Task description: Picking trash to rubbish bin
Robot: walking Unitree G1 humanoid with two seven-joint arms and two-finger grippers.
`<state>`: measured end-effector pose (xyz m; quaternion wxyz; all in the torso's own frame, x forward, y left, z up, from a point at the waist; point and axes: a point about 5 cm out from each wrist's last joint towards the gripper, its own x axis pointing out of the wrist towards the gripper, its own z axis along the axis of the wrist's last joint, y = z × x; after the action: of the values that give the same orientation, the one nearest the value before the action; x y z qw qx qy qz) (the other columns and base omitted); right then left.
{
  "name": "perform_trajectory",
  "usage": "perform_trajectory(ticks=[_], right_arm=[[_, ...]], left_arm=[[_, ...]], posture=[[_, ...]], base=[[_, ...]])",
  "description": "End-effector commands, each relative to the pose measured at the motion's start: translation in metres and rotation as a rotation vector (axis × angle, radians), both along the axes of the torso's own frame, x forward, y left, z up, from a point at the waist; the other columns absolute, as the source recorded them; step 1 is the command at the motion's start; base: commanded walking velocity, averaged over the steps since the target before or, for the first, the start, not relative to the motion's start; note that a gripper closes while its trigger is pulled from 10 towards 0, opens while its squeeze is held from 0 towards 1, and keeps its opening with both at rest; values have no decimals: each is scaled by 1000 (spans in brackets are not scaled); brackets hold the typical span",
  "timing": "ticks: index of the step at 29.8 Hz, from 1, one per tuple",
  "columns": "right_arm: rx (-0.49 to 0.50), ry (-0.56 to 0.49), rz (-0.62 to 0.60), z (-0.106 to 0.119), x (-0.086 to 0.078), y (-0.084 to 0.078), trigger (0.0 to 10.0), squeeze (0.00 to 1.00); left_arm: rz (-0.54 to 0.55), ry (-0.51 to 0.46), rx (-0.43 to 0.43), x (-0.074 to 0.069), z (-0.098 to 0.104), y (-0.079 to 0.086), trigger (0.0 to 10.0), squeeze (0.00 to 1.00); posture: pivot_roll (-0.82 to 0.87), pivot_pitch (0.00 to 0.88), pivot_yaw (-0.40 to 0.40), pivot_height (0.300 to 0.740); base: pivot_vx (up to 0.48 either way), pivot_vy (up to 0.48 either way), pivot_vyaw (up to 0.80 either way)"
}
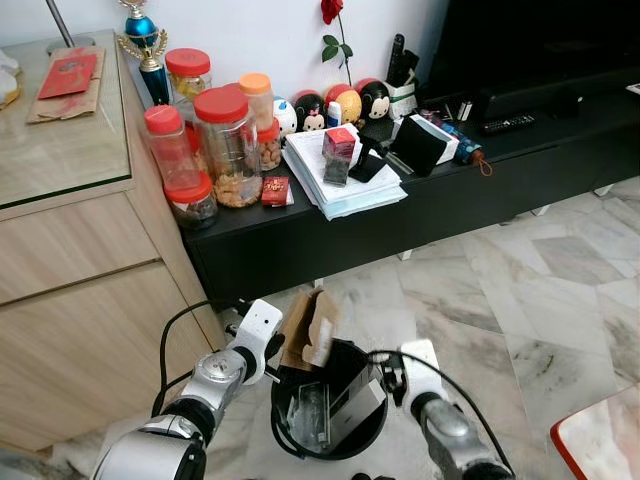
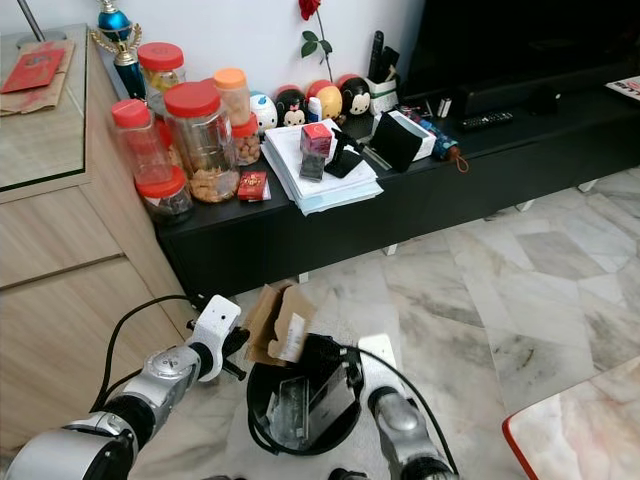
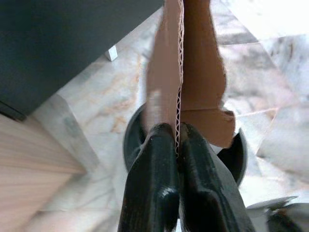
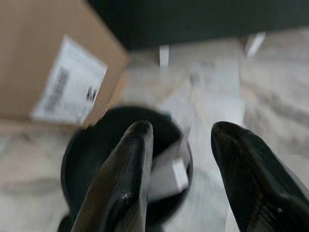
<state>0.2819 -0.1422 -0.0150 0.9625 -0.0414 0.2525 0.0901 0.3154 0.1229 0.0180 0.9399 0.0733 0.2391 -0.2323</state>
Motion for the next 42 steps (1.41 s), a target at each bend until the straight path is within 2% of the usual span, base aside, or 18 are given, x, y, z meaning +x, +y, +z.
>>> perform_trajectory(ticks=[1, 6, 21, 22, 23, 24, 39, 40, 41, 42], right_arm=[[23, -18, -7, 4, 4, 1, 10000, 0], [14, -48, 40, 13, 12, 8, 10000, 0], [-24, -49, 99, 13, 11, 10, 10000, 0], [-27, -51, 99, 13, 12, 10, 10000, 0], [-27, -53, 100, 14, 12, 10, 10000, 0], [-26, -55, 100, 14, 12, 10, 10000, 0], [-13, -35, 93, 10, 9, 12, 10000, 0], [-14, -33, 92, 10, 9, 12, 10000, 0], [-15, -31, 92, 10, 8, 12, 10000, 0], [-14, -30, 92, 9, 8, 12, 10000, 0]], left_arm=[[-8, 20, -12, 1, 1, -3, 10000, 0], [-79, 49, -8, -5, -4, -17, 10000, 0], [-82, 92, -14, -11, -11, -24, 10000, 0], [-88, 94, -15, -12, -11, -25, 10000, 231], [-93, 97, -17, -12, -12, -26, 10000, 369], [-103, 103, -24, -13, -12, -27, 10000, 1000], [-110, 99, -10, -12, -12, -27, 10000, 1000], [-111, 94, 0, -12, -12, -26, 10000, 945], [-113, 88, 15, -12, -12, -25, 10000, 0], [-112, 87, 20, -12, -12, -24, 10000, 0]], posture=[[123, 155, -29, 740], [105, 169, -30, 740], [92, 191, -44, 740], [93, 191, -44, 740], [93, 191, -44, 740], [93, 191, -44, 740], [99, 191, -39, 740], [99, 191, -38, 740], [98, 190, -38, 740], [98, 190, -38, 740]], base=[[0, 0, 0], [0, 0, 0], [0, 0, 0], [0, 0, 0], [0, 0, 0], [0, 0, 0], [0, 0, 0], [0, 0, 0], [0, 0, 0], [0, 0, 0]])
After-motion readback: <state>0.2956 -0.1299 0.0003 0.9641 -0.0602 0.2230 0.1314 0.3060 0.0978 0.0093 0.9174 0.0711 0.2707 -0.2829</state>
